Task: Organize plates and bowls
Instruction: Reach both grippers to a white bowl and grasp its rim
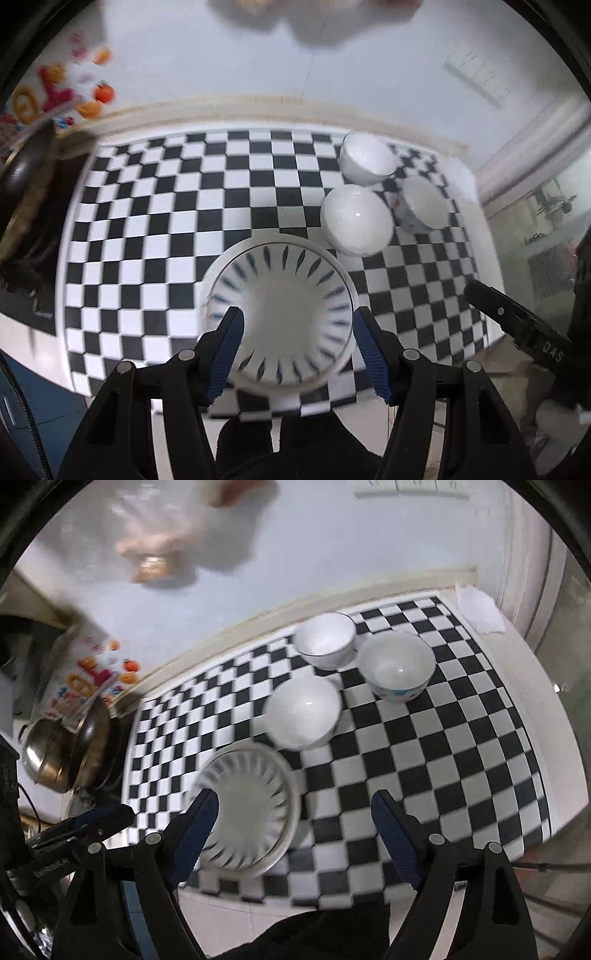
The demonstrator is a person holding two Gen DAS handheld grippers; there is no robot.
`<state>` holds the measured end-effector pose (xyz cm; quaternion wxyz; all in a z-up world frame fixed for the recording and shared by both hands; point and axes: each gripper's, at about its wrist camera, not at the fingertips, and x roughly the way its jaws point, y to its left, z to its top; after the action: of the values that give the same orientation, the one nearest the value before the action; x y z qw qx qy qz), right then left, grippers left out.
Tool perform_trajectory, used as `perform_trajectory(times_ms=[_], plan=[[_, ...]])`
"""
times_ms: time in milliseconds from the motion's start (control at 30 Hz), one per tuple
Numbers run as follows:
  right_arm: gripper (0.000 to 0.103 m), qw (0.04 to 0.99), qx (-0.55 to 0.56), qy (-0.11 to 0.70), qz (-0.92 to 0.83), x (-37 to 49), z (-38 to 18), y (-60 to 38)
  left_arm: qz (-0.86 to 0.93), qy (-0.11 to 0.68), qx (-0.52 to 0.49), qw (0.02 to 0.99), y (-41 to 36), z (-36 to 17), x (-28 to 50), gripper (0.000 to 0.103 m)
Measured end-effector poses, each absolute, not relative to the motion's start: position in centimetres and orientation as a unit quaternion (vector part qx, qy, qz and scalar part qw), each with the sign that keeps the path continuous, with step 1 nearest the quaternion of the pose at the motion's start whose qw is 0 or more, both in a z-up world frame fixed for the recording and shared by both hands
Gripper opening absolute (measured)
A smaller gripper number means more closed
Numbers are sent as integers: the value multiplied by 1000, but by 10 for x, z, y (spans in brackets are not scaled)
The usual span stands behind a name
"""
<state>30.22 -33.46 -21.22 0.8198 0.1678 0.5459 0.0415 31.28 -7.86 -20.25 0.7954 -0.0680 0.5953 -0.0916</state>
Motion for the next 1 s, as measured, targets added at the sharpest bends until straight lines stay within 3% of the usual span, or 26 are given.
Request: perform_trajectory(times_ms=[133,333,400,433,500,533,600,1000], plan=[[84,801,173,572,45,357,-255,-358,-82,636,-71,764,-102,-245,373,59],[67,758,152,630,69,430,-328,-360,-68,680,-45,728,-134,-302,441,57],[52,739,140,654,79,450,-353,-357,-66,691,-41,719,-142,-317,457,57],[47,734,138,660,82,455,-360,-356,-67,695,-37,715,-146,-322,463,52],[22,725,129,670,89,466,-376,-353,-72,707,-26,703,-154,-333,473,34],[18,723,127,673,91,470,-382,-353,-76,712,-23,697,-158,-339,476,30],[15,721,126,675,96,476,-390,-352,-81,720,-18,689,-164,-348,478,20],[15,735,117,657,123,456,-352,-364,-92,699,-24,708,-179,-306,433,20]])
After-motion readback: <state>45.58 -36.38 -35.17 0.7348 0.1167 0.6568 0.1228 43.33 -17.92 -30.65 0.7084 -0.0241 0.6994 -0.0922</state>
